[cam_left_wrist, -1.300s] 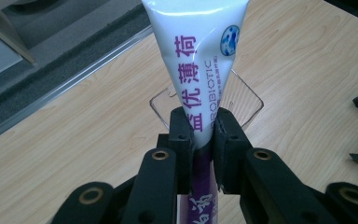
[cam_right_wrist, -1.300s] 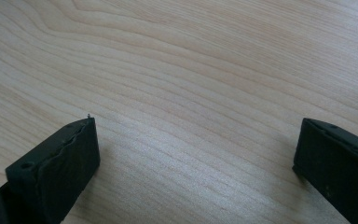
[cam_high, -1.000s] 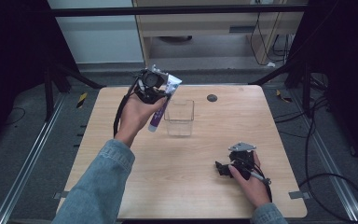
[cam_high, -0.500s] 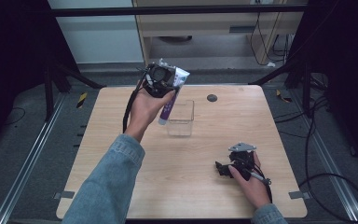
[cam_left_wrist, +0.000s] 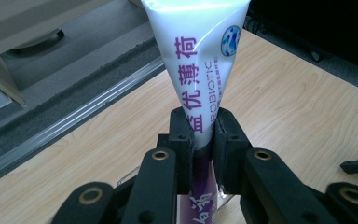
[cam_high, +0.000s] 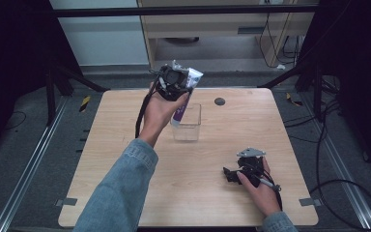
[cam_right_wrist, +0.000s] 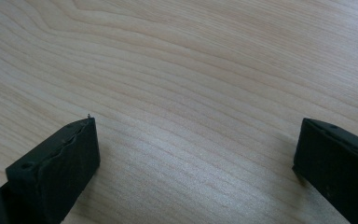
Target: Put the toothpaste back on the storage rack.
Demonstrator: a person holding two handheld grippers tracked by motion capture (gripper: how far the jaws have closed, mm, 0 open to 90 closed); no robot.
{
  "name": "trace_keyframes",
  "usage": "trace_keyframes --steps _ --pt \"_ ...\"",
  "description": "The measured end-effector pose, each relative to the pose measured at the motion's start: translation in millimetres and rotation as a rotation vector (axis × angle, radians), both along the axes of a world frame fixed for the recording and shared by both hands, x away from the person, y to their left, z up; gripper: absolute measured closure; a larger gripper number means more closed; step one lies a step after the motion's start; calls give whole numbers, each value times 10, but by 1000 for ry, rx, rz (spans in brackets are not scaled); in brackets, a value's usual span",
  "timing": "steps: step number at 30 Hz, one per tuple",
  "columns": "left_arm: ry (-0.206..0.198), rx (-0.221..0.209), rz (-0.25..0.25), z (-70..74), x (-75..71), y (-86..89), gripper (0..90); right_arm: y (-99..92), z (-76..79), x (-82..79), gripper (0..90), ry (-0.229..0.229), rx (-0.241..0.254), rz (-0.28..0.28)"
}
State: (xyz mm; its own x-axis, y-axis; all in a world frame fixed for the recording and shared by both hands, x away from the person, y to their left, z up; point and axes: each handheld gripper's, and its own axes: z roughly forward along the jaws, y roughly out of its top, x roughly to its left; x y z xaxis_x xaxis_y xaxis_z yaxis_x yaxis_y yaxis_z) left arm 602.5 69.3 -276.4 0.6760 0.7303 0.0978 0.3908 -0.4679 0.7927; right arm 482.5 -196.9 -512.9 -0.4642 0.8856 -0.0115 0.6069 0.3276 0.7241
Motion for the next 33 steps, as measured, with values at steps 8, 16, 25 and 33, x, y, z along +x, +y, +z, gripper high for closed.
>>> trace_keyframes --steps 8,16,25,33 --pt "-27 -26 -23 -63 28 -120 790 -1 -1 1 4 -1 0 2" --pt "-84 15 -35 -100 -21 -264 789 -3 -3 2 4 -1 -4 4" --pt "-87 -21 -38 -109 42 -212 789 0 -1 1 4 0 2 1" --pt "-65 -48 -21 -192 143 -143 788 0 0 0 4 1 1 0"
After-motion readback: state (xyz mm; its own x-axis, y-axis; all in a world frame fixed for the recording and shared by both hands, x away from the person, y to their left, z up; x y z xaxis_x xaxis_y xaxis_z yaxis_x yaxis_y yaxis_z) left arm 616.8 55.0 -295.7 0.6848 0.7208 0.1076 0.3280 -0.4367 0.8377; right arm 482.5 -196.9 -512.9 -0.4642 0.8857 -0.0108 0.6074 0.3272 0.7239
